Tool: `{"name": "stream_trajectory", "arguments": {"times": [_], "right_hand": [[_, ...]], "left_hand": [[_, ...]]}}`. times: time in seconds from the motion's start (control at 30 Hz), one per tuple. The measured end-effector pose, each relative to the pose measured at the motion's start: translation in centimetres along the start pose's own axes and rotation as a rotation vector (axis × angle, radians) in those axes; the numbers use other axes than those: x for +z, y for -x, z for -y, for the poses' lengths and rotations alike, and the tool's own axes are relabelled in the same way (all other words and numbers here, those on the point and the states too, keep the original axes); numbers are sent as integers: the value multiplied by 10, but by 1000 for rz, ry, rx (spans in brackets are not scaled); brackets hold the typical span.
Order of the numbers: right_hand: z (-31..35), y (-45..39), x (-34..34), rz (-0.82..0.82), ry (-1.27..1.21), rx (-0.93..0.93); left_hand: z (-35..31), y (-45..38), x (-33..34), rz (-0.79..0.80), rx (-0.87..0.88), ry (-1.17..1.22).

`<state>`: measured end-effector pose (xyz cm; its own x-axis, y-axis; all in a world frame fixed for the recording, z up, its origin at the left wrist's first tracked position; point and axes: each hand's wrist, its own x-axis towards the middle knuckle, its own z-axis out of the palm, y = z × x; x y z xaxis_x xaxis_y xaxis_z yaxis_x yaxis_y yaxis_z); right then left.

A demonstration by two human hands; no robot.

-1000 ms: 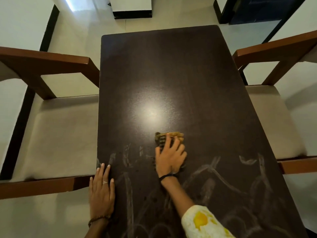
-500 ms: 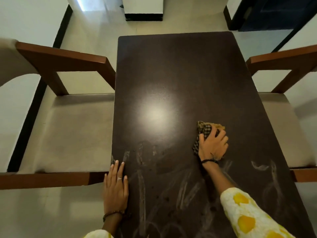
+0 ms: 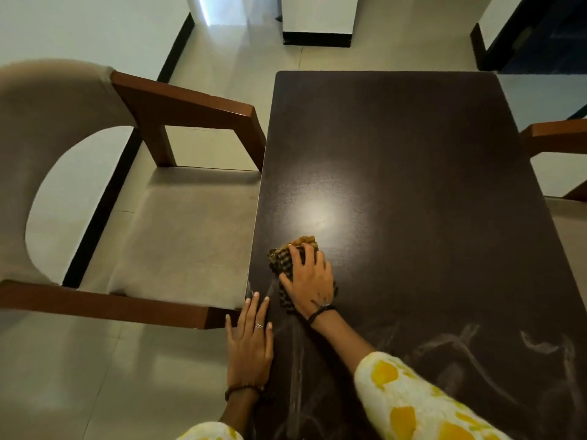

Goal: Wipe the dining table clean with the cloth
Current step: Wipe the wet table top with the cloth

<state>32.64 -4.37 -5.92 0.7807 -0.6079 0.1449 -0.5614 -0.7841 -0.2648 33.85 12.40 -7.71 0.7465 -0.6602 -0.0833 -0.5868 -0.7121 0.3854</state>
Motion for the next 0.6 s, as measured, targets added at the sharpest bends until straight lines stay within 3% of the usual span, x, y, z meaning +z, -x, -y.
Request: {"name": "stream_trajectory", "arguments": {"times": [0.1, 0.23, 0.37, 0.6], "right_hand": [[-45, -13, -6, 31, -9, -143], [-75, -51, -11, -28, 53, 150], [-40, -68, -3, -50, 124, 369], [45, -30, 18, 26, 52, 34]], "left_hand": [[0, 1, -2, -33, -80, -17], [-1, 1, -4, -82, -164, 13], [-3, 2, -4, -131, -211, 80], [-5, 2, -6, -133, -247, 151]]}}
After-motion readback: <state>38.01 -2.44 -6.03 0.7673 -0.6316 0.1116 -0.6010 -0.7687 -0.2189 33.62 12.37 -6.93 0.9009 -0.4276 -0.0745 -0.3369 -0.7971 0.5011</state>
